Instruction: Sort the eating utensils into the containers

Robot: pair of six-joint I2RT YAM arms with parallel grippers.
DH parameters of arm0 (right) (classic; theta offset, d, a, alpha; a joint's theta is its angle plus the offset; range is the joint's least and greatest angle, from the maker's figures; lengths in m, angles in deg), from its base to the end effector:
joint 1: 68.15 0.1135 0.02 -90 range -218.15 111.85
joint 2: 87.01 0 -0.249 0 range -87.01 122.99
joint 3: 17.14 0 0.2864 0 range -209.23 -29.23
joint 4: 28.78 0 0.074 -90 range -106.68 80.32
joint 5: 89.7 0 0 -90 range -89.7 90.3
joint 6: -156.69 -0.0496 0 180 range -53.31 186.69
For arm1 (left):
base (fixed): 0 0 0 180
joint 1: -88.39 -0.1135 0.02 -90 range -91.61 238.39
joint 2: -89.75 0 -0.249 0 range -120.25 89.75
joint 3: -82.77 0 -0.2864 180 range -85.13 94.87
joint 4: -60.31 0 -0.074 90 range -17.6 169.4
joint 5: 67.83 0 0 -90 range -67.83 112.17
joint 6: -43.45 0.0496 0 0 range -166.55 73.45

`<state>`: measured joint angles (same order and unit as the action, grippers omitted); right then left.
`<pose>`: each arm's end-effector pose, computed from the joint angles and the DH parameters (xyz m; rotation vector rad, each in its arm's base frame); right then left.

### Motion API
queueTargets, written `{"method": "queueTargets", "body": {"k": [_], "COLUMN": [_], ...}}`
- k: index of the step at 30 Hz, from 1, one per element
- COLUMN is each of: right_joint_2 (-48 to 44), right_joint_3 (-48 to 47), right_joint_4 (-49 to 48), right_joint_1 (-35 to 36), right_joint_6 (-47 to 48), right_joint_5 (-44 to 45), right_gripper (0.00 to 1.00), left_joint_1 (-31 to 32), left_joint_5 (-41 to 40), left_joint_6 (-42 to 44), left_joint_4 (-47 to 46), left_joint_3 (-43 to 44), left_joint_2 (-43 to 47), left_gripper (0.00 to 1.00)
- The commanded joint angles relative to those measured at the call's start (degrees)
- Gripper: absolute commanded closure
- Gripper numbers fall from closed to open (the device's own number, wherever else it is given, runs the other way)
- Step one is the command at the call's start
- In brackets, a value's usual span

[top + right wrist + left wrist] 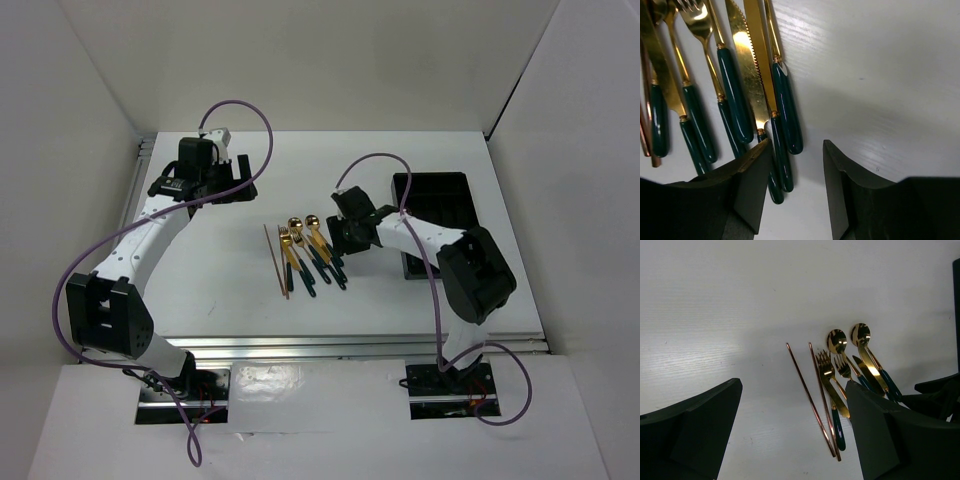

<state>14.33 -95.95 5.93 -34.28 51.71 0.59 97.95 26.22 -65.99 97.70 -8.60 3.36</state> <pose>0.3326 0.2229 0.1440 -0.4250 2.5668 0.3102 0.3854 -0.0685 0.3021 -0.1496 2.2007 -0.3620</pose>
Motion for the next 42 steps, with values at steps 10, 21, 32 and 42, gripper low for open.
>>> {"method": "queueTargets", "body": {"k": [10, 21, 32, 42], "right_joint_2": [4.30, 7.21, 10.45, 4.58], "right_joint_3": [-2.28, -3.33, -3.86, -4.39], "right_joint_4": [-2.84, -1.69, -1.17, 2.17], "right_joint_1": [1.03, 1.03, 1.03, -3.10], "right_joint_6": [1.36, 1.36, 0.31, -1.36], "right_joint_5": [1.99, 2.61, 5.59, 9.64], "right_gripper": [0.55, 0.62, 0.83, 0.97], "left_joint_1": [-0.16, -0.16, -0.16, -0.16], "left_joint_5": [-0.54, -0.54, -0.54, -0.54], "left_joint_6": [0.72, 0.72, 0.72, 0.72], "left_joint_4": [-1.39, -1.39, -0.87, -0.87], "left_joint_3": [1.87, 1.87, 1.87, 1.87], "left_joint_2": [-0.36, -0.36, -0.36, -0.36], "left_gripper": [0.00, 0.00, 0.00, 0.00]}}
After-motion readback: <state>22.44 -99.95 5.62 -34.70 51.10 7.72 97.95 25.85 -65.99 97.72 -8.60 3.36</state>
